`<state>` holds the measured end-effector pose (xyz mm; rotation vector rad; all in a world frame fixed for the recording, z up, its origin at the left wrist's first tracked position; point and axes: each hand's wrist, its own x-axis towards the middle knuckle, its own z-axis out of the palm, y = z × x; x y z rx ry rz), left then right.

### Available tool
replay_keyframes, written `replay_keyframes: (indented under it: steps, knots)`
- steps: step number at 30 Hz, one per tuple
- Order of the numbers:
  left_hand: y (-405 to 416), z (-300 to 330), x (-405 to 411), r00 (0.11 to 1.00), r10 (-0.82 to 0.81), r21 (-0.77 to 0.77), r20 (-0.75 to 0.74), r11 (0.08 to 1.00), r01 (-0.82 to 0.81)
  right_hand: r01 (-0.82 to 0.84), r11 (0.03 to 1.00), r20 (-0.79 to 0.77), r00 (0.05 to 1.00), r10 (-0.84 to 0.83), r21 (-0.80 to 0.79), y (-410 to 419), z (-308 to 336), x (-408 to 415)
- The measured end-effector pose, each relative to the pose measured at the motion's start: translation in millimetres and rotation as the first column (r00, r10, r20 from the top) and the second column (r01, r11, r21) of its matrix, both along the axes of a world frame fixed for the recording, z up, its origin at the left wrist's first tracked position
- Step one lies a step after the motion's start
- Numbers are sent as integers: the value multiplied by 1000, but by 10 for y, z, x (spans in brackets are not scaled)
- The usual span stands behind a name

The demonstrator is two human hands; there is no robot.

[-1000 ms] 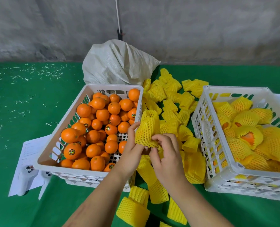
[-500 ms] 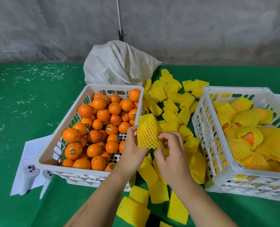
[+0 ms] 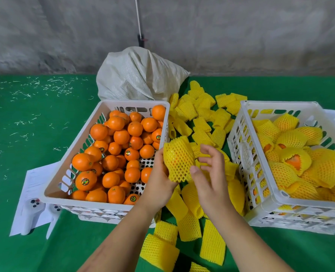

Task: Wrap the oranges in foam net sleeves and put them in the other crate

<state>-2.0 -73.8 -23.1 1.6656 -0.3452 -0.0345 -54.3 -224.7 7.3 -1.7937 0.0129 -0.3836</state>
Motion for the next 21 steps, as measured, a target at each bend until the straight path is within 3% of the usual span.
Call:
replay_keyframes:
  steps: [3,7,9,11,14,17,19,21]
  knots:
    - [6,-46,-6,995,-80,96,51,992,75,-89,993,-187,977,103,82,151,60,106]
    - [-12,-16,-21,988,-152,179,43,974,142,49,966,-244,970,15,255,129,19,239]
    - [-32,12,-31,976,-205,221,73,958,185,131,918,-342,940,5,373,82,-5,273]
    - [-27,10,-33,967,-253,164,21,955,246,152,909,-403,915,19,388,55,-10,286]
    - [20,-2,-22,967,-233,9,-107,972,235,128,953,-355,935,-24,273,-182,104,304]
    - [57,-40,-9,987,-130,-4,-99,992,130,260,960,-267,937,-224,105,-850,300,266]
    - [61,-60,6,989,-102,-24,-103,995,100,411,909,-204,886,-417,-74,-1412,324,152]
    - [59,-72,15,991,-75,-26,-109,997,73,543,747,-133,768,-627,-384,-1939,257,-22]
